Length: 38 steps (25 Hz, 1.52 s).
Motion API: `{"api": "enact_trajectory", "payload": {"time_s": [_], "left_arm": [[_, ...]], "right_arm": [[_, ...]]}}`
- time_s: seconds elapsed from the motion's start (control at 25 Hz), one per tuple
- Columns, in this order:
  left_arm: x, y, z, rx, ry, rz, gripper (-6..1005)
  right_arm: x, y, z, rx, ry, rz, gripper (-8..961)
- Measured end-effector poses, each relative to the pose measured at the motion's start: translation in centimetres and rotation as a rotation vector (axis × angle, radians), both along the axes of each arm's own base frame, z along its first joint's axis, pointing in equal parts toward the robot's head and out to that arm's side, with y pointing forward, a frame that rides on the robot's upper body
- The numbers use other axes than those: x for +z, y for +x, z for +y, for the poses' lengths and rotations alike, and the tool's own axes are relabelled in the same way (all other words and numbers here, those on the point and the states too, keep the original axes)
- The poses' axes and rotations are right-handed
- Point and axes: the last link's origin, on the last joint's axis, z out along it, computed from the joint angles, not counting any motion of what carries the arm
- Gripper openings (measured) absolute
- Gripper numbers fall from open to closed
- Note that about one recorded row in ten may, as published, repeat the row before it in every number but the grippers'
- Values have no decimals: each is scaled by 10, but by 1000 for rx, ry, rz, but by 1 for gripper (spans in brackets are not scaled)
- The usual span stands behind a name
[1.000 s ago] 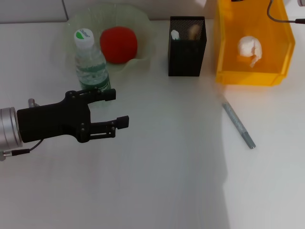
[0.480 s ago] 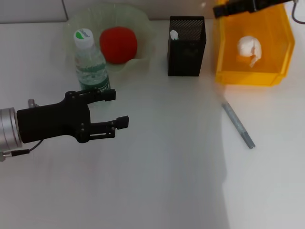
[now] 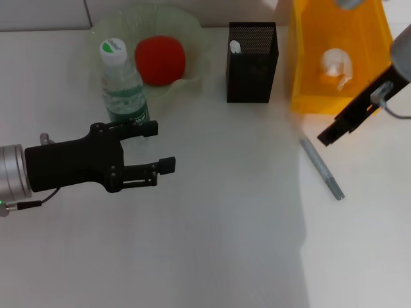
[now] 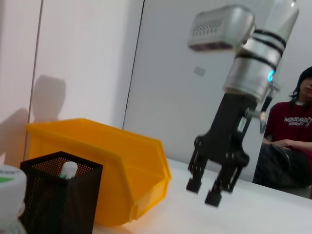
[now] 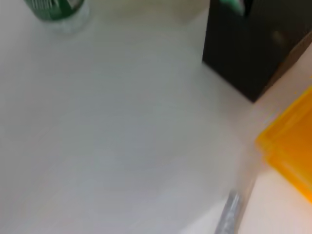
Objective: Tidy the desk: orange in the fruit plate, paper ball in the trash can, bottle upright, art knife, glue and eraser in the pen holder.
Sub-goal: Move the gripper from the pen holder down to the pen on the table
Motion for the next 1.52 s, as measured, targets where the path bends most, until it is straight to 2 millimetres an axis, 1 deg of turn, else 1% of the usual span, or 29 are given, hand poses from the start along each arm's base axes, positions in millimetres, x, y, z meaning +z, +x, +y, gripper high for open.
{"api": "enact_trajectory", "payload": {"time_s": [0.04,0.08,0.12,0.16,0.2,0.24,0.28,0.32,0.4,0.6,0.88,1.08,1.36,1.52], "left_arm": [[0,0,0,-1,0,0,825],[0,1,1,-3,-1,0,825],[0,1,1,-5,-1,0,825],[0,1,1,-5,-1,0,825],[0,2,1,-7,-2,0,825],[0,2,1,-8,-2,-1,825],[0,2,1,-8,-2,-1,825],[0,2,1,-8,-2,-1,825],[0,2,1,-8,-2,-1,825],[0,0,-1,-2,-1,0,825],[0,-1,-1,0,-2,-1,825],[-1,-1,-2,-1,-3,-3,825],[-2,0,-2,-2,-4,-5,825],[-3,0,-3,-2,-3,-5,825]], "right_arm": [[0,0,0,0,0,0,529],[-7,3,0,-13,-11,-12,529],[-19,9,0,-27,-22,-34,529],[-19,9,0,-27,-22,-34,528],[-29,15,1,-32,-22,-52,528],[-29,15,1,-32,-22,-52,527],[-37,20,1,-37,-22,-71,527],[-37,20,1,-37,-22,-71,527],[-44,24,1,-42,-17,-83,526],[-53,29,1,-50,-16,-65,524],[-59,36,2,-58,-2,-58,511],[-60,38,3,-60,8,-55,331],[-61,41,2,-66,10,-55,162],[-61,42,2,-68,10,-55,160]]}}
